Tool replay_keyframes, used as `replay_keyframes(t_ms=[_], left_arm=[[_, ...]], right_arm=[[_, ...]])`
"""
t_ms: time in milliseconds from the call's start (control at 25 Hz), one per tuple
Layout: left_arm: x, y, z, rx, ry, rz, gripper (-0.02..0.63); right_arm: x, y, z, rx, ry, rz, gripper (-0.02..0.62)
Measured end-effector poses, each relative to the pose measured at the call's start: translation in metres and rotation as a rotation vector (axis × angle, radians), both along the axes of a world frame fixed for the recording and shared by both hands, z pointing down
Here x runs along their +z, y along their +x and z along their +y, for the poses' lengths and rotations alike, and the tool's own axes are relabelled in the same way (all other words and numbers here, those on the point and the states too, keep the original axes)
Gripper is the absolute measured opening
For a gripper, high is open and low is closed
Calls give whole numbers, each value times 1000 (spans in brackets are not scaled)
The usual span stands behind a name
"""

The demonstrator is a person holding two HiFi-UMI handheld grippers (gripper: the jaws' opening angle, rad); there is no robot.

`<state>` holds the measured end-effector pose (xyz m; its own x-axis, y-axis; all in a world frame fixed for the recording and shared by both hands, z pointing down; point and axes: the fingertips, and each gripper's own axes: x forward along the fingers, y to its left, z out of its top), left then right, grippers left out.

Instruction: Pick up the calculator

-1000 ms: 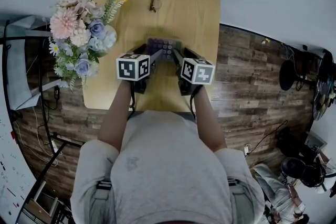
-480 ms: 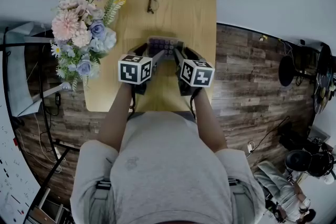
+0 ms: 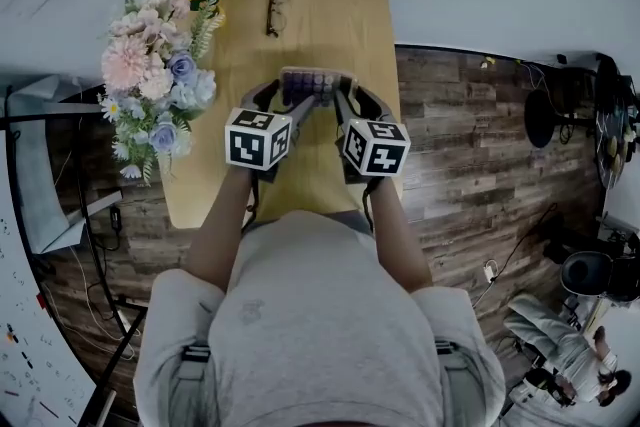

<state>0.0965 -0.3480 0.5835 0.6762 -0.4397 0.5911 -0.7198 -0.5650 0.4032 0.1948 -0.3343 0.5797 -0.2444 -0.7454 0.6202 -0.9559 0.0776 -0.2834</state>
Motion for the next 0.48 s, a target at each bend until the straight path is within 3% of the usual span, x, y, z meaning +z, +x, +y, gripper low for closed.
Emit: replay_keyframes(t_ms=[480], left_arm=[[-67, 22, 0, 107, 188, 42, 322]], right_arm=[[-67, 20, 11, 109, 186, 60, 143]])
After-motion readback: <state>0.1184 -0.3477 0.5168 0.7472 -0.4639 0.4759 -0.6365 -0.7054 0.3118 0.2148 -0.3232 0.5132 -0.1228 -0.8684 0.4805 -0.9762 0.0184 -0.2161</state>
